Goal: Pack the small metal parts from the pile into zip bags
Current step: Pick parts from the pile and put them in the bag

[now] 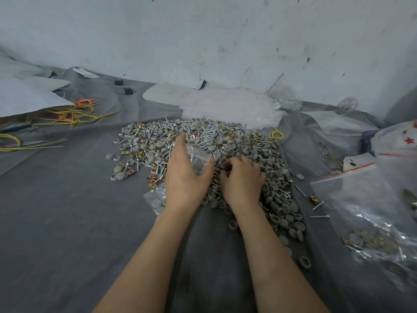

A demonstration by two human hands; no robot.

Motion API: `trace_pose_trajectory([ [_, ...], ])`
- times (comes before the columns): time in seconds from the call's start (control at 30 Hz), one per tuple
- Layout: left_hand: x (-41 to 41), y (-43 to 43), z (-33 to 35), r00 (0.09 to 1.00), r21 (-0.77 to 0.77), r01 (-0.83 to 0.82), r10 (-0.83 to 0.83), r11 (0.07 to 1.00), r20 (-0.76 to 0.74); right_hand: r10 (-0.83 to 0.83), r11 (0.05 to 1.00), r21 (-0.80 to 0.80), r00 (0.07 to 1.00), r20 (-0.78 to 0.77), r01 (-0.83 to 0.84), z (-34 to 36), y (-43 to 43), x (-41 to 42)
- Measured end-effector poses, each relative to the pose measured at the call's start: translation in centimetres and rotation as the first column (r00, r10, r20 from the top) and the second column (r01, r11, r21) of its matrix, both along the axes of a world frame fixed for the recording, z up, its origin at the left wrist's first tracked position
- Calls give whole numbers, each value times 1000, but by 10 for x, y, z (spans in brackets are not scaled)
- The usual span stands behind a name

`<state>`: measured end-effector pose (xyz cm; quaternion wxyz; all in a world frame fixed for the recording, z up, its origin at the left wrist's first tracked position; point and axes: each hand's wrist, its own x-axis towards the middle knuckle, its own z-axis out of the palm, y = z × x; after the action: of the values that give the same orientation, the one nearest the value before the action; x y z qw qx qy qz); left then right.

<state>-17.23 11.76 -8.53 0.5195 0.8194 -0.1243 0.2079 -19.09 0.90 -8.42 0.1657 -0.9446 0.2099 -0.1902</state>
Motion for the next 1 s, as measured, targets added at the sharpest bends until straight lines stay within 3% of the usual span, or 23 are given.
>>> trace_pose_trajectory([
  [0.3, 1, 0, 0, 1000, 26, -1, 1, 1000, -14, -45, 953, 301, 963, 264, -38, 7, -4, -2],
  [0.47, -1, 0, 0, 999, 48, 36, -35, 998, -24, -21, 896, 416, 920, 390, -156, 11, -9, -4],
  [0.7, -3, -2, -3, 996, 116, 94, -92, 989, -17, 4, 667, 606, 815, 579, -434, 18, -7, -2],
  [0.87, -3, -2, -3, 995, 115, 103, -103, 988, -8, 233, 573, 592, 805, 546, -567, 21, 0, -3],
  [0.93, -3, -1, -1, 995, 98, 99, -98, 990, -15, 222, 590, 584, 807, 547, -558, 22, 1, -4],
  [1.0, -3, 0, 0, 997, 89, 78, -76, 993, -18, 88, 712, 557, 841, 534, -428, 22, -6, -5],
])
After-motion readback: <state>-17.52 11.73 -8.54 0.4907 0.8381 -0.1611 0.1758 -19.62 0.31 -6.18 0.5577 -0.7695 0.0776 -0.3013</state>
